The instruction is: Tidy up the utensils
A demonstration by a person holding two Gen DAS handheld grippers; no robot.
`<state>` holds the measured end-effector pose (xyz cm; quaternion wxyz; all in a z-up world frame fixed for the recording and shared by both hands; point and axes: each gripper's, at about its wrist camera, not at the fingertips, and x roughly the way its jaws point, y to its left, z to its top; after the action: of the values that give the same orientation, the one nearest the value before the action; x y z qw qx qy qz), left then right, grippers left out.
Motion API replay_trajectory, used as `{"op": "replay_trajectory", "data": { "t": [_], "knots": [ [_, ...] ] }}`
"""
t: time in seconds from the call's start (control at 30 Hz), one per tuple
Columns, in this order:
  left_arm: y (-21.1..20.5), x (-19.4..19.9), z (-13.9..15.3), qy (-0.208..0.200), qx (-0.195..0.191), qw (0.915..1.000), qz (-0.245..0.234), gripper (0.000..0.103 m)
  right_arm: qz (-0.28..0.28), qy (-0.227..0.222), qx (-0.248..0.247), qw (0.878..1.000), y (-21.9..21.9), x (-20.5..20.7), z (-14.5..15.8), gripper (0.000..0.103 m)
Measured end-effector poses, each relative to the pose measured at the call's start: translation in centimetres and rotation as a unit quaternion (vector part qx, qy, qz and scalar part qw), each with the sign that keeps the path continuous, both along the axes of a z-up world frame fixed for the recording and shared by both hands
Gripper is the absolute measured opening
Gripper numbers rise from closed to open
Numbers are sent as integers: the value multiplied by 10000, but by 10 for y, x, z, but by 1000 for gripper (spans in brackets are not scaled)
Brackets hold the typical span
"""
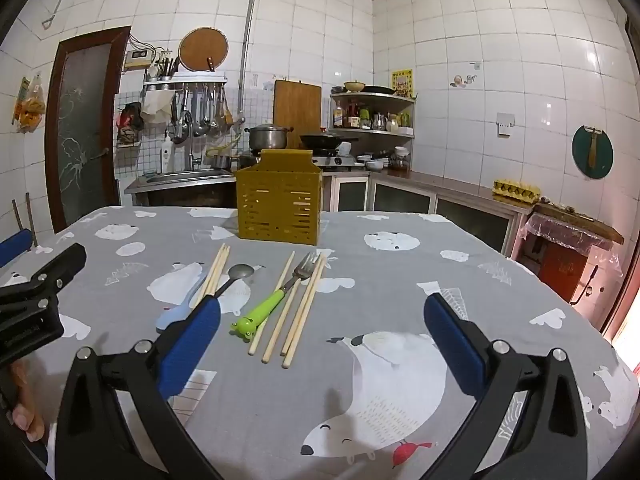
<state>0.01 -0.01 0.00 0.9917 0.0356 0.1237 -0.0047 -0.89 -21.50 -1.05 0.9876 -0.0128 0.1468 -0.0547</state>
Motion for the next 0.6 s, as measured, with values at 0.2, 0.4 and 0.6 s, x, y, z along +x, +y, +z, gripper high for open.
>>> {"op": "replay_trajectory", "data": {
  "t": [0.2, 0.4, 0.6],
  "knots": [
    [0, 0, 0, 6, 25, 10000, 8, 98, -7, 0, 77, 10000, -2, -1, 0, 99],
    [-5, -1, 2, -23, 35, 10000, 3, 98, 3, -24, 80, 10000, 1, -2, 4, 99],
    [-2, -5, 4, -86, 34, 10000, -16, 98, -1, -32, 54, 10000, 1, -2, 3, 99]
  ]
}}
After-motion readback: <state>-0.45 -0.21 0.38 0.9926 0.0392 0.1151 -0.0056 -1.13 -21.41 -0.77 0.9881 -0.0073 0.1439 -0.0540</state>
